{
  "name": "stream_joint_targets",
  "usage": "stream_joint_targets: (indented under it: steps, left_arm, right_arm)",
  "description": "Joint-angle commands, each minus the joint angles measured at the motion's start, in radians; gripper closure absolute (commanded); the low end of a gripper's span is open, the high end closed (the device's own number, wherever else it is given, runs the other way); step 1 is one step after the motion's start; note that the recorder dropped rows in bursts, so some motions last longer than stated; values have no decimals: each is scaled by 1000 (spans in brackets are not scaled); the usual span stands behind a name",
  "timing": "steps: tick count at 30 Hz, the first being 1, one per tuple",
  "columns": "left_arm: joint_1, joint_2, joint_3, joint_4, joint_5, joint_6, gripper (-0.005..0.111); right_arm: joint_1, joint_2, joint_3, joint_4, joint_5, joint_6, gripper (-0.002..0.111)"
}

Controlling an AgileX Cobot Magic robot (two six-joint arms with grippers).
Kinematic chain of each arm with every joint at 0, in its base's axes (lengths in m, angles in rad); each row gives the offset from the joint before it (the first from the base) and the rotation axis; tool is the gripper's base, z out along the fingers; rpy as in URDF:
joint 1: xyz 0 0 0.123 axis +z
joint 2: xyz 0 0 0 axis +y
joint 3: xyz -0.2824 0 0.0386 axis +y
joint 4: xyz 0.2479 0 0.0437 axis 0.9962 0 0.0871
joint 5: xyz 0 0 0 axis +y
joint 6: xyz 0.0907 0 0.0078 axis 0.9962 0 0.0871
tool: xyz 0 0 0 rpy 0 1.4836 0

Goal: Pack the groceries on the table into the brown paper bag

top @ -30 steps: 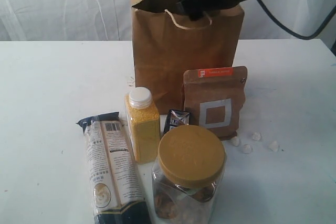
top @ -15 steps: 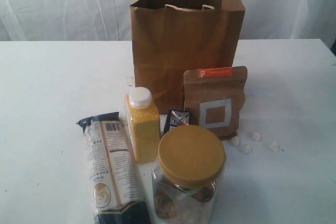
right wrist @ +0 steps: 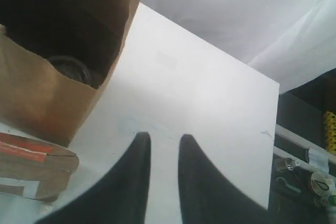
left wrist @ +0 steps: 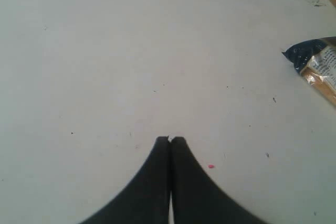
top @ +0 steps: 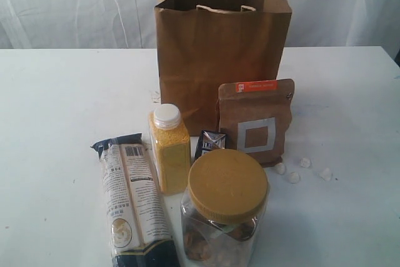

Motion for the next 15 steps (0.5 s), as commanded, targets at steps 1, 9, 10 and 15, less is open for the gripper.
stream_joint_targets:
  steps: [1, 9, 10, 15]
  left_arm:
    - [-6, -3, 4, -2, -1, -6, 107]
    - [-6, -3, 4, -2, -1, -6, 107]
    - [-6, -3, 4, -2, -1, -6, 107]
    - [-6, -3, 4, -2, -1, -6, 107]
  right_arm:
    - [-2, -15, 17, -24, -32, 62, 100]
    - [-83, -200, 351, -196, -452, 532, 102]
    - [-97, -227, 402, -246, -500, 599, 102]
    - [-165, -452, 680, -486, -631, 893, 102]
